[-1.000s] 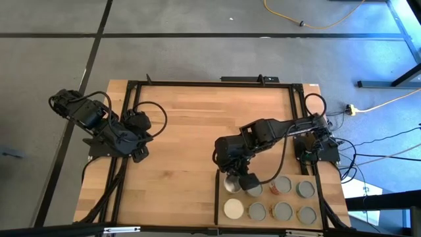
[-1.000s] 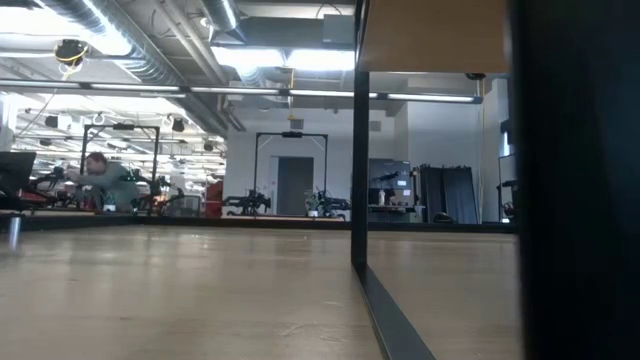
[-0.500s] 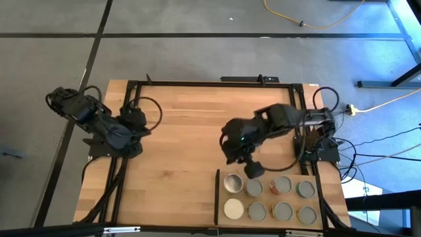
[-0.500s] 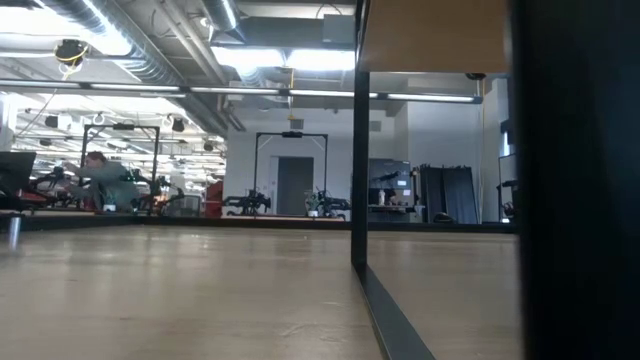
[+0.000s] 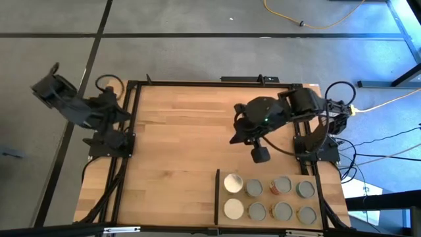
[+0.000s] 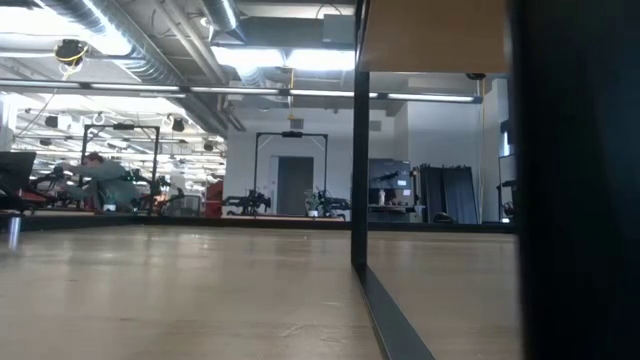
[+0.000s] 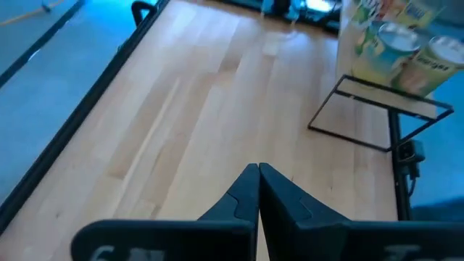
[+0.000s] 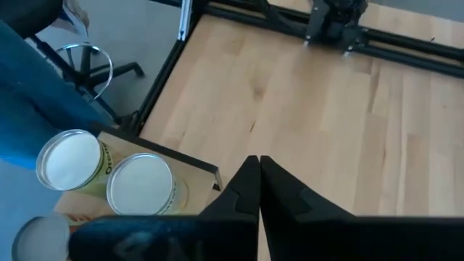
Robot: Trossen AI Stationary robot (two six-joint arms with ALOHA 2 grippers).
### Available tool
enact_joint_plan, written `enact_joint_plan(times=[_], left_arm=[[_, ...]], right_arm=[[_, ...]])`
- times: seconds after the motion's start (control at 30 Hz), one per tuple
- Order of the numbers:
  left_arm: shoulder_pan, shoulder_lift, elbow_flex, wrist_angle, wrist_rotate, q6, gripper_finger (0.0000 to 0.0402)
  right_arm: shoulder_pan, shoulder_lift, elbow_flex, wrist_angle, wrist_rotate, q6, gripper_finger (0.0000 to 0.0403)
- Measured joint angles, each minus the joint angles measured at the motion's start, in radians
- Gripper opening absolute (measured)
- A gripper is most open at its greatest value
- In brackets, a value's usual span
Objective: Pick and place cans onto a shelf
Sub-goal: Return to Home Position
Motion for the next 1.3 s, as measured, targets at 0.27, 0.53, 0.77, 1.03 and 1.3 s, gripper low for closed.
enact_joint_plan(times=[0.27,0.53,0.77,1.03,1.3], left_arm=[[-0.035,-0.299,-0.24,0.212,0.003,0.088,0.0001],[-0.035,-0.576,-0.425,0.456,0.02,0.264,0.0],[-0.035,-0.742,-0.533,0.508,0.011,0.353,0.0],[-0.035,-0.867,-0.635,0.621,-0.006,0.478,0.0],[-0.017,-0.863,-0.668,0.616,-0.009,0.493,0.0]], right_arm=[[-0.018,-0.027,-0.001,-0.015,0.0,-0.019,0.0002],[-0.096,-0.093,-0.002,-0.07,-0.025,-0.112,0.0002],[-0.206,-0.202,-0.002,-0.13,-0.104,-0.137,0.0002],[-0.25,-0.373,-0.026,-0.175,-0.105,-0.138,0.0002],[-0.249,-0.606,-0.304,-0.052,-0.034,-0.096,0.0002]])
